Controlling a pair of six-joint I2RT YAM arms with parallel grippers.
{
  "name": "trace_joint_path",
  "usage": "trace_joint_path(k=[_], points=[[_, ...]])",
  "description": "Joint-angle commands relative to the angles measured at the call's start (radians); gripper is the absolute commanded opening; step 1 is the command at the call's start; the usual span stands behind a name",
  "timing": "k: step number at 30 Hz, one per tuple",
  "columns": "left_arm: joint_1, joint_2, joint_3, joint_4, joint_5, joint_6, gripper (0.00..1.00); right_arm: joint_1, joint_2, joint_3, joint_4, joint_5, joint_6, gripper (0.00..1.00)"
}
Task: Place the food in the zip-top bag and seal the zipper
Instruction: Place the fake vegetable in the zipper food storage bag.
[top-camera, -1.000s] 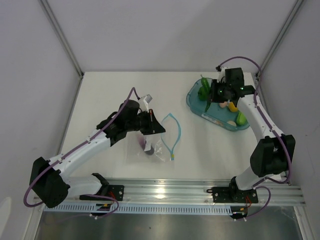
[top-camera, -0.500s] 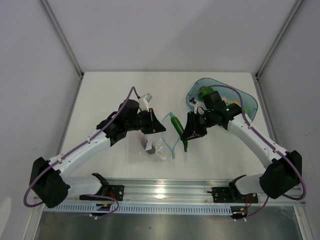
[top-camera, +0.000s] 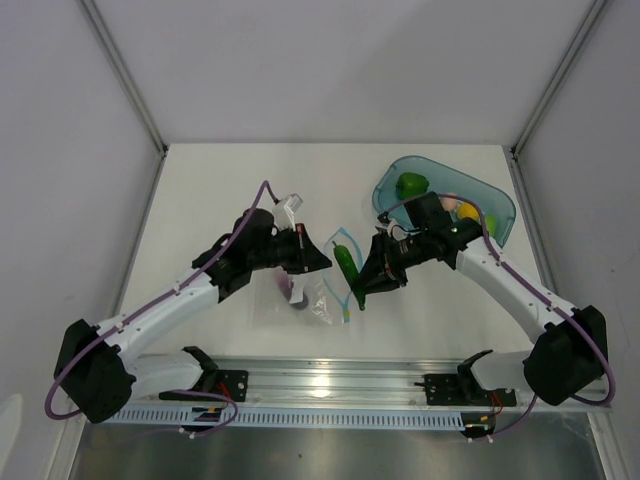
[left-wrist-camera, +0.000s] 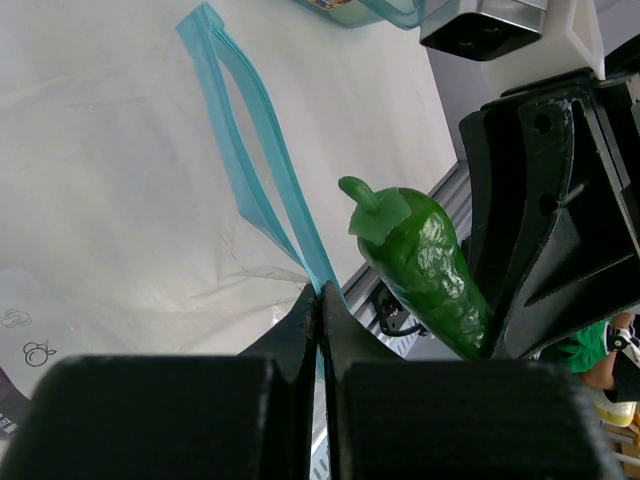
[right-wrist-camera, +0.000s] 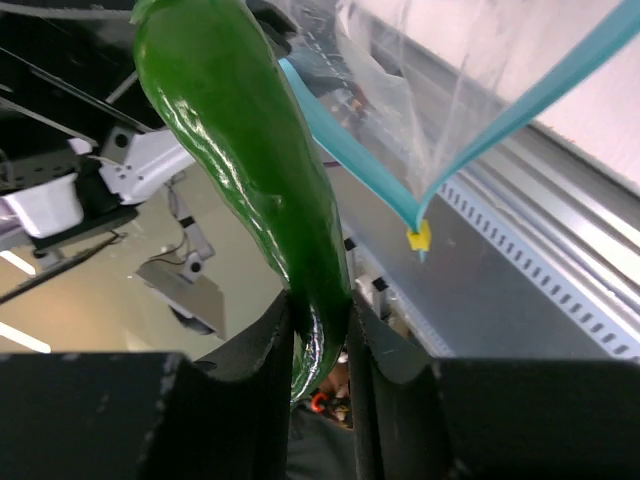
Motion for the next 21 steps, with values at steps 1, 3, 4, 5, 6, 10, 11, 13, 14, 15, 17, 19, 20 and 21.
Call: trace_joint_path(k=[1,3,4,5,6,10,11,13,14,15,17,19,20,21], points=[[-0.008,-0.044,-0.013,0.084,0.018,0.002,0.01,-0.004,0.015,0.013,0.063,-0.067,0.172,0.0],[-0.011,-0.07,-0.023,0.091,0.009,0.0,0.01,-0.004,0.022,0.013,0.069,-0.07,0.197,0.0],[-0.011,-0.079,-0.029,0.094,0.005,0.0,0.01,-0.006,0.036,0.016,0.06,-0.07,0.202,0.0],[-0.013,-0.087,-0.033,0.096,-0.003,0.002,0.01,-0.006,0.042,0.019,0.038,-0.066,0.199,0.0],[-0.013,-0.095,-0.033,0.093,-0.014,0.003,0.0,-0.006,0.047,0.019,0.026,-0.061,0.195,0.0],[-0.013,-0.121,-0.04,0.078,-0.032,0.012,0.01,-0.009,0.053,0.004,0.003,-0.041,0.189,0.0],[-0.013,-0.122,-0.04,0.084,-0.032,0.012,0.0,-0.012,0.055,0.001,0.0,-0.04,0.192,0.0],[-0.013,-0.118,-0.046,0.091,-0.022,0.006,0.01,-0.013,0.059,-0.001,-0.003,-0.037,0.188,0.02],[-0.013,-0.115,-0.051,0.099,-0.015,0.002,0.01,-0.015,0.07,0.004,-0.009,-0.029,0.186,0.02],[-0.014,-0.111,-0.056,0.114,-0.008,-0.009,0.01,-0.016,0.078,0.011,-0.015,-0.02,0.176,0.03],[-0.017,-0.108,-0.065,0.127,0.008,-0.024,0.01,-0.018,0.096,0.045,-0.025,-0.003,0.169,0.05],[-0.021,-0.108,-0.071,0.139,0.009,-0.034,0.01,-0.019,0.13,0.077,-0.038,0.015,0.15,0.12],[-0.022,-0.111,-0.072,0.142,0.012,-0.037,0.01,-0.019,0.144,0.112,-0.051,0.026,0.142,0.15],[-0.024,-0.116,-0.076,0.144,0.012,-0.041,0.0,-0.019,0.173,0.129,-0.051,0.044,0.134,0.19]])
